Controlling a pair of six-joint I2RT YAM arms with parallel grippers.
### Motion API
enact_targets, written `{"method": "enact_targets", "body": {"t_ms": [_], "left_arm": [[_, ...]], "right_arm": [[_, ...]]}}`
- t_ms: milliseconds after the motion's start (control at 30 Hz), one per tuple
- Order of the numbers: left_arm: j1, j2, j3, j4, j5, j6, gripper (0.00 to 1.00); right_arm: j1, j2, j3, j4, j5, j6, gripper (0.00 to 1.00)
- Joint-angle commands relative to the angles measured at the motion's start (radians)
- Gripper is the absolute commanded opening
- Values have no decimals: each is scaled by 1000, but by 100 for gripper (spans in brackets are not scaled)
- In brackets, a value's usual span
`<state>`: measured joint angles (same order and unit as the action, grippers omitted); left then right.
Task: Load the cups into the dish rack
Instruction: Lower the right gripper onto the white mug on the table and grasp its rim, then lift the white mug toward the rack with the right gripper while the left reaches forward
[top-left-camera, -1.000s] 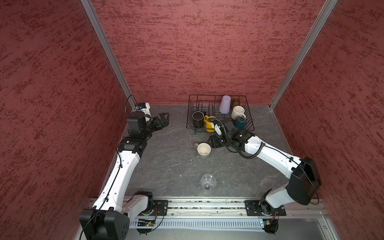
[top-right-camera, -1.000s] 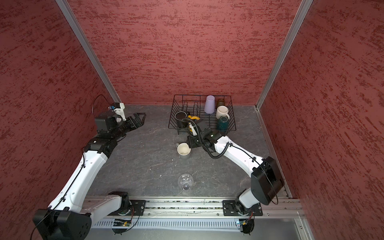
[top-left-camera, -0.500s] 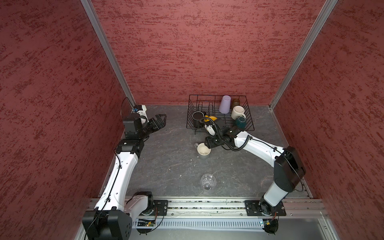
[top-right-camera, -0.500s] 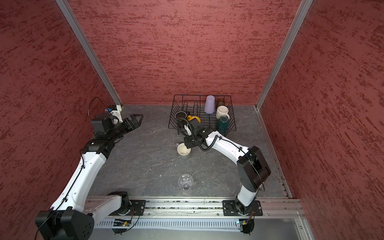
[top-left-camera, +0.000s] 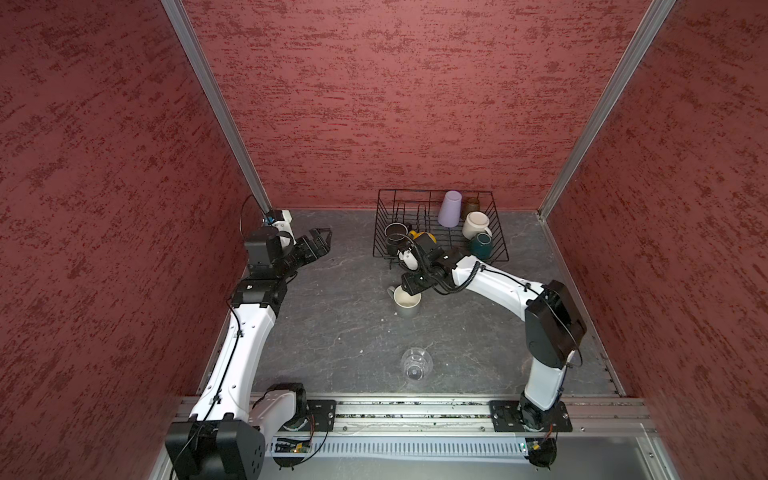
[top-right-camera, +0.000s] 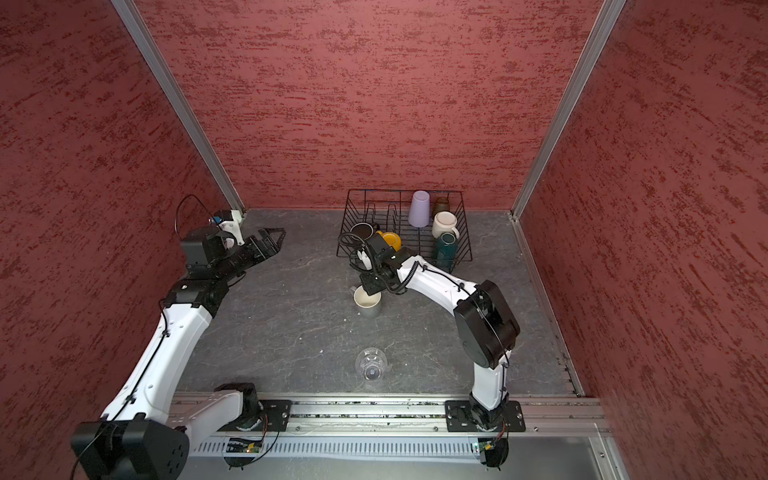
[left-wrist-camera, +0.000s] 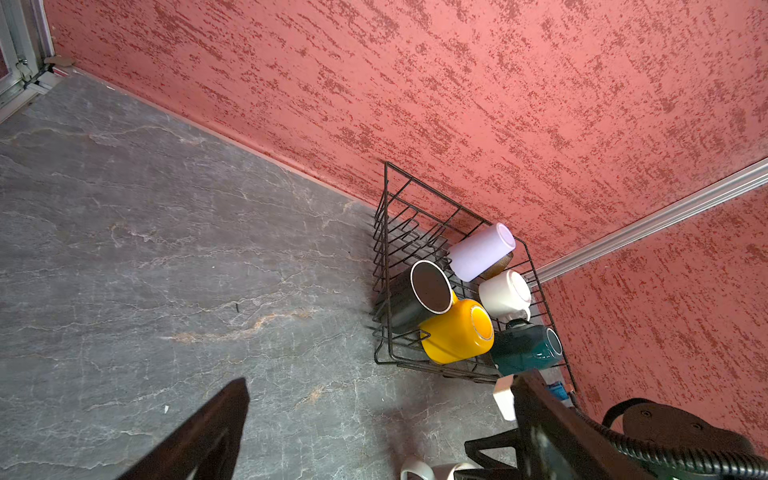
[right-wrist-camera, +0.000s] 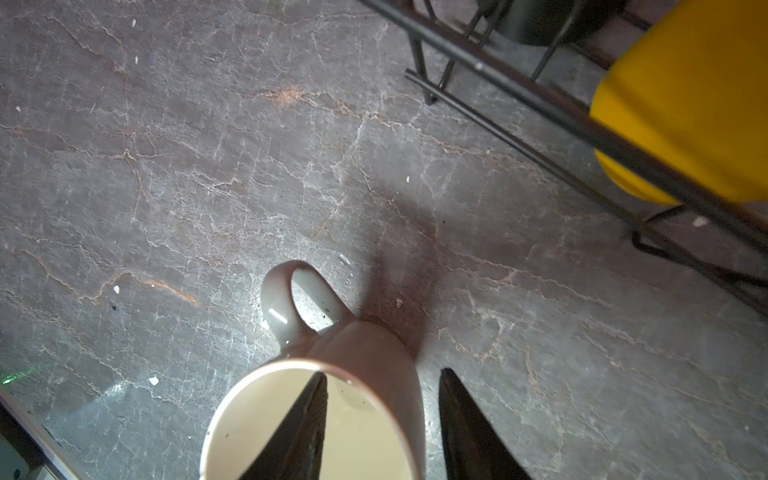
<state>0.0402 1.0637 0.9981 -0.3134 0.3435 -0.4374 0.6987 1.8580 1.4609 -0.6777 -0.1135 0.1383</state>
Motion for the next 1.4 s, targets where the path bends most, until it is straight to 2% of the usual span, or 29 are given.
{"method": "enact_targets", "body": {"t_ms": [0,200,400,500,633,833,1100,1367], "left_arm": [[6,-18,-13,28,19,6,100],[7,-18,-13,27,29,3,100],[-3,13,32,-73,69,5,98],[-38,37,48,-140,113,11,96],[-109,44,40,-202,59,56,96],[-113,34,49,-205,50,66,96],[-113,39,63,-203,56,72,96],[-99,24,53,-200,54,78,96]], "right_arm": [[11,18,34,-31,32,-32,44],[16,2,22,-26,48,-12,44],[15,-69,3,-2,85,47,57],[13,-109,-17,17,81,55,58],[11,-106,-12,8,61,51,58],[11,-94,-46,-4,69,30,58],[10,-62,-76,17,72,22,53],[10,-25,-76,35,52,21,38]]}}
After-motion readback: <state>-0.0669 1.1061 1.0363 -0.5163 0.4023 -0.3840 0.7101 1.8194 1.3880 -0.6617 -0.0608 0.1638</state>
